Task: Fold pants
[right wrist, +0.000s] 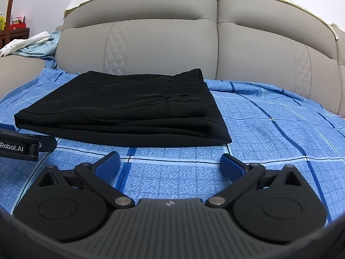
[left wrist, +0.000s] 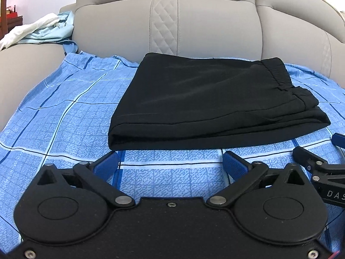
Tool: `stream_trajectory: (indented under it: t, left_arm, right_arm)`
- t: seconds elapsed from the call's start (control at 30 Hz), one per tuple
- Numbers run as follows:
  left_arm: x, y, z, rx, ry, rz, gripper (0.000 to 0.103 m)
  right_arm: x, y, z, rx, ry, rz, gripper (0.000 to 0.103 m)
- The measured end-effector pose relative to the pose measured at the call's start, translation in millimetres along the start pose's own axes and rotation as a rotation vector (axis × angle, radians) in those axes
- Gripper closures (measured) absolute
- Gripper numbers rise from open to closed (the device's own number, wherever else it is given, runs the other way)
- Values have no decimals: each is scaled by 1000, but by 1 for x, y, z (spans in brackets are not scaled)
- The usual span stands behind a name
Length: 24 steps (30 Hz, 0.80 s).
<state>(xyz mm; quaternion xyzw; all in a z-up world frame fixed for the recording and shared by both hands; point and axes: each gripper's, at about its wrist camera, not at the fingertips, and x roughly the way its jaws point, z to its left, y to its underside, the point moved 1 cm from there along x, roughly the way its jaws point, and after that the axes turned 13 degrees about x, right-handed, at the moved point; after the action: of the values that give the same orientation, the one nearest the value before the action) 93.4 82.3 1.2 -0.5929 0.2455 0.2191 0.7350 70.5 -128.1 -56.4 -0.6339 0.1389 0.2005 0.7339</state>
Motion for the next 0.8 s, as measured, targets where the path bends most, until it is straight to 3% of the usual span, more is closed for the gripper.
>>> stream_trajectory:
  t: [0.8]
  left_arm:
    - [-1,2,0,-4,1,-7,0]
  right_arm:
    - [-1,0,0,1,-8,-3,0]
